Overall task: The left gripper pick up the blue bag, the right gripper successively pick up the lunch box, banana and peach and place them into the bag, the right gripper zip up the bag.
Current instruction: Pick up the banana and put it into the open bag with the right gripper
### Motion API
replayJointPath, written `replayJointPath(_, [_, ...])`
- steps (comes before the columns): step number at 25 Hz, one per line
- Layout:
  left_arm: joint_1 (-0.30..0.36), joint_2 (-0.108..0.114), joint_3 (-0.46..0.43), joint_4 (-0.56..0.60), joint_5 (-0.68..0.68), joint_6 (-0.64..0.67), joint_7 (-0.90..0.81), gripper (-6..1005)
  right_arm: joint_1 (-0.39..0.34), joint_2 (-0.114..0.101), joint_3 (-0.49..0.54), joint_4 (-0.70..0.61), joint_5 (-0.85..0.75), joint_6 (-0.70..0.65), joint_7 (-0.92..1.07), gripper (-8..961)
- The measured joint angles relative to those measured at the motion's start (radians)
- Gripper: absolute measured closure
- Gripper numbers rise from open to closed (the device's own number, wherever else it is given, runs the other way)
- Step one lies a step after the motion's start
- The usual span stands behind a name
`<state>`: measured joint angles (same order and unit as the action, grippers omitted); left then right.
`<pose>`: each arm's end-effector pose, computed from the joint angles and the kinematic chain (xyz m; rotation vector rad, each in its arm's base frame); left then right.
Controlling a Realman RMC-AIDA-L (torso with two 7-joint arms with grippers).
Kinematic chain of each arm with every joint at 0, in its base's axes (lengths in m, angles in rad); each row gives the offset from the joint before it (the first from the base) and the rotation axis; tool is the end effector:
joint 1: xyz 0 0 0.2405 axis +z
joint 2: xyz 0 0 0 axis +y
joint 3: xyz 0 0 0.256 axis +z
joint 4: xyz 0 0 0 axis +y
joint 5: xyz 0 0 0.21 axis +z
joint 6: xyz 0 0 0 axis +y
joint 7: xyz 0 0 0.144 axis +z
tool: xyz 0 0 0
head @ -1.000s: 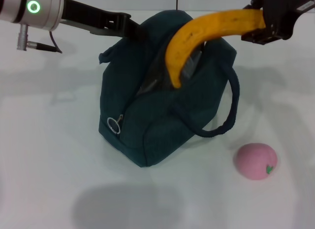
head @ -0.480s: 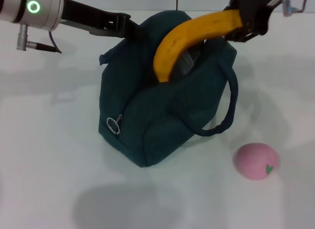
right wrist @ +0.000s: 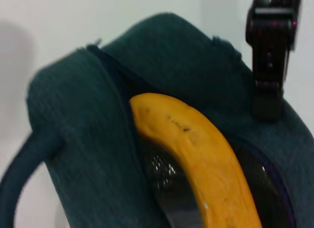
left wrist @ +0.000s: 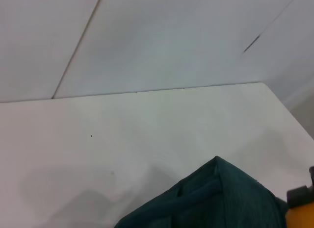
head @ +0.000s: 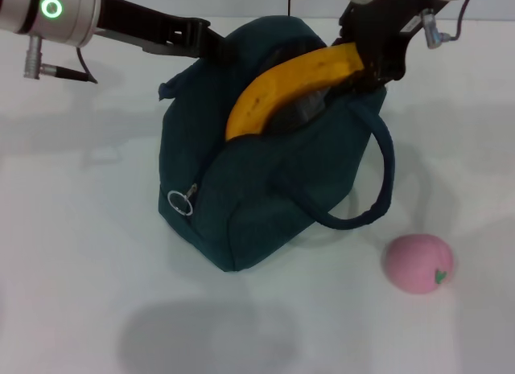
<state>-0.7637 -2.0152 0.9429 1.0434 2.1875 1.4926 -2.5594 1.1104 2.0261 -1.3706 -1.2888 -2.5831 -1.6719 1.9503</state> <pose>-0.1530 0.4091 0.0454 -2.5439 -1.3607 -0.3524 0.0132 0.4001 0.0134 -2.7831 -0.4922 -0.6693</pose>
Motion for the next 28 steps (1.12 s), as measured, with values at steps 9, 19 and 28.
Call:
replayJointPath(9, [-0.013, -0.001, 0.000, 0.000, 0.023, -0.004, 0.000, 930, 0.017, 0.001, -0.011, 0.052, 0.038, -0.015, 0.013, 513])
replayJointPath(19, [-0.020, -0.004, 0.000, 0.000, 0.025, -0.004, -0.001, 929, 0.017, 0.001, -0.028, 0.093, 0.049, -0.003, 0.029, 513])
replayJointPath(28, [-0.013, -0.007, 0.000, 0.000, 0.025, -0.001, 0.000, 929, 0.020, 0.001, -0.030, 0.088, 0.047, 0.016, 0.056, 505])
